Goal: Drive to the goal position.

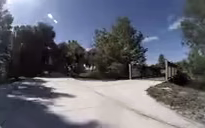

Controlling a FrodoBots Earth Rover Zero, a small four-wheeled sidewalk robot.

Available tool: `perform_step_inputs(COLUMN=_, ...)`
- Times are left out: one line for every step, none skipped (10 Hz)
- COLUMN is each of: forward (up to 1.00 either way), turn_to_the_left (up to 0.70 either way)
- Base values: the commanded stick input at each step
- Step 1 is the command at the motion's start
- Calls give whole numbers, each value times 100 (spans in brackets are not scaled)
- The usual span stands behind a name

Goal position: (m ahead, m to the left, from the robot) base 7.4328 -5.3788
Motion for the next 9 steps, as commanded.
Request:
perform_step_inputs(forward=85, turn_to_the_left=0)
perform_step_inputs(forward=85, turn_to_the_left=0)
perform_step_inputs(forward=85, turn_to_the_left=0)
perform_step_inputs(forward=85, turn_to_the_left=0)
perform_step_inputs(forward=85, turn_to_the_left=0)
perform_step_inputs(forward=85, turn_to_the_left=0)
perform_step_inputs(forward=85, turn_to_the_left=0)
perform_step_inputs(forward=85, turn_to_the_left=0)
perform_step_inputs(forward=85, turn_to_the_left=0)
